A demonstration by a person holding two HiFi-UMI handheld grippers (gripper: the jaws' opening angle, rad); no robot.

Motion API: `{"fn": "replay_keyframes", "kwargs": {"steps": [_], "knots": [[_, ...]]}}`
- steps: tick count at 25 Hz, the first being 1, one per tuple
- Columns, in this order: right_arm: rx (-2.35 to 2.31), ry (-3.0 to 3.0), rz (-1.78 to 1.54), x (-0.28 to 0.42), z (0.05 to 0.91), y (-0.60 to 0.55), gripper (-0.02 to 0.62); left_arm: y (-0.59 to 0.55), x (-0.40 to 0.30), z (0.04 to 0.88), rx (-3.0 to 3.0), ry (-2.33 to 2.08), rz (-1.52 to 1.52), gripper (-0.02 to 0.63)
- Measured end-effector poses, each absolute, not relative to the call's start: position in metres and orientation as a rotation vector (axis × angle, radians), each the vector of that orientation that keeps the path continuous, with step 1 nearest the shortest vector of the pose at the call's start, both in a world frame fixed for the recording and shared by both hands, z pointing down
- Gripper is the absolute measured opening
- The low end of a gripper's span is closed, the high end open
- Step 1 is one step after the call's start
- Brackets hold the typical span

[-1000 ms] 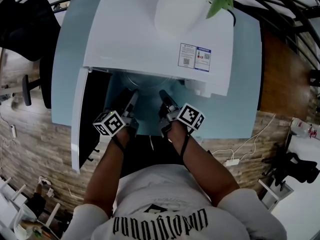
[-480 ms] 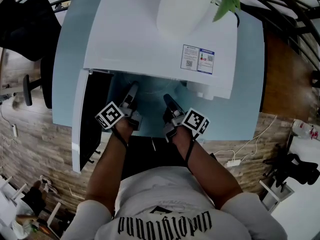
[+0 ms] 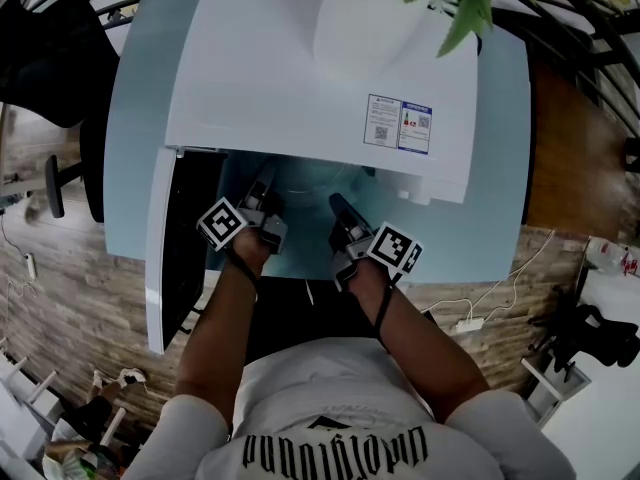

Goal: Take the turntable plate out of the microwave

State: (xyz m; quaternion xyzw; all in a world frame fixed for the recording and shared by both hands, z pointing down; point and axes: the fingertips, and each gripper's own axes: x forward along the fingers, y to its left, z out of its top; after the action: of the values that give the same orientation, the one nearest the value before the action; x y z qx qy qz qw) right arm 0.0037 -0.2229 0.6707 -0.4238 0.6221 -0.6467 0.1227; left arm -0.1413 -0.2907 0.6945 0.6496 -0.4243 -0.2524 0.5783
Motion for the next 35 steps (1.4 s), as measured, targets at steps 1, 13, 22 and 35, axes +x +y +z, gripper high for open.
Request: {"fn": "replay_keyframes", "kwargs": {"steps": [1, 13, 22, 35], "knots": [[-1.238, 1.814, -1.888, 0.004, 0.671, -0.223, 0.02, -0.292, -0.14, 0.693, 1.525, -0.981, -0.602, 0.162], [-1.251, 1.833, -1.886, 0.007, 0.675, -0.224, 0.021, -0.29, -0.134, 0.682, 1.527, -0.851, -0.76, 0.079], [-1.247, 1.853, -1.909, 0.01, 0.674, -0.211, 0.023, -0.274, -0.134, 0.68, 1.483, -0.821, -0.827, 0.078], [-1.161, 1.969, -1.872, 0.013, 0.655, -0.185, 0.023, -0.235, -0.134, 0.665, 1.464, -0.855, -0.896, 0.078]]}}
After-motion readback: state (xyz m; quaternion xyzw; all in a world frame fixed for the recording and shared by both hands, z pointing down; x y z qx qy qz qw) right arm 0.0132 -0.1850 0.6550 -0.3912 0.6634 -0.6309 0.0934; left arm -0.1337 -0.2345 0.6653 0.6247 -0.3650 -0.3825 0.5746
